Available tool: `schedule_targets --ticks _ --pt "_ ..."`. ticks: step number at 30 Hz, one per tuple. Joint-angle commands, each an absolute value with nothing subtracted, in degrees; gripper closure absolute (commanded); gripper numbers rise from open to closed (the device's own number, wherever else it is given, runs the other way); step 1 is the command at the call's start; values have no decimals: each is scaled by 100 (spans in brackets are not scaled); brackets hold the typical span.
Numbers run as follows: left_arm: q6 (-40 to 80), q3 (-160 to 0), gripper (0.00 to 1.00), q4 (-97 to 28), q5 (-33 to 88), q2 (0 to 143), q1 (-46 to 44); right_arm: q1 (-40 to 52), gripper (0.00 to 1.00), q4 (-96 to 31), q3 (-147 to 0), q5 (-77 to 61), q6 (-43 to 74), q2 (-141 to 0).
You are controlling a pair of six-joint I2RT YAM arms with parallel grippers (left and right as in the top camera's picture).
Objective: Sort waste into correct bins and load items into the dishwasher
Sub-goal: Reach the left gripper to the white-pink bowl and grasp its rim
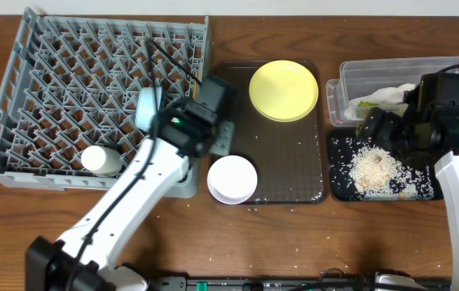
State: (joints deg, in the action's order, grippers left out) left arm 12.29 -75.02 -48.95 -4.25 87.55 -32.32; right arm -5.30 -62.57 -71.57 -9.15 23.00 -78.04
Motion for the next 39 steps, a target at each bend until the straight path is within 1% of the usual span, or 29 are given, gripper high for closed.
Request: schedule_targets --ticks 1,5,8,11,14,16,19,23,25,28,29,30,32,35,39 --pt "1774 -7098 93 -4984 56 9153 -3839 -561 1 -6263 -7225 -926 2246 -7725" --pt "2401 -6814 93 -4799 -480 9703 -4195 -561 1 -6263 -7223 -928 2246 -7725" --pt "2480 -6807 93 -4331 -285 10145 -4292 -561 1 -6263 -7225 -928 2246 -7725" --pt "2477 -6810 93 -3640 183 10637 -4431 -561 1 -6263 -7225 -928 2246 -7725" --pt "2467 -6829 92 -2952 1094 10947 -4552 -561 1 -6263 -7225 -928 2246 -7725" --pt "2362 -6956 93 -2714 1629 10969 -4584 -561 1 -6263 -7223 -928 2246 -7725" --pt "1885 -7349 92 -2781 2139 10827 -4584 -561 1 -6263 -7225 -926 2246 -7725" --pt "1446 -7813 92 -3354 1905 10471 -4567 -561 1 -6263 -7225 -928 2246 -7725" --pt "1350 -7968 83 -3706 1413 10250 -4532 -561 1 -6263 -7225 -928 2246 -7725" --pt "1332 -7975 54 -4071 657 10009 -4436 -561 1 -6263 -7225 -928 2246 -7725" --pt "1330 -7975 41 -4228 480 9996 -4379 -561 1 -6263 -7223 -928 2246 -7725" --pt "1330 -7961 37 -4333 421 10003 -4318 -561 1 -6263 -7225 -928 2246 -7725" --pt "1330 -7819 35 -4368 425 10073 -4189 -561 1 -6263 -7225 -928 2246 -7725" --pt "1267 -7502 35 -4309 425 10401 -3874 -561 1 -6263 -7223 -928 2246 -7725" --pt "1260 -7404 36 -4215 449 10851 -3701 -561 1 -6263 -7225 -928 2246 -7725"
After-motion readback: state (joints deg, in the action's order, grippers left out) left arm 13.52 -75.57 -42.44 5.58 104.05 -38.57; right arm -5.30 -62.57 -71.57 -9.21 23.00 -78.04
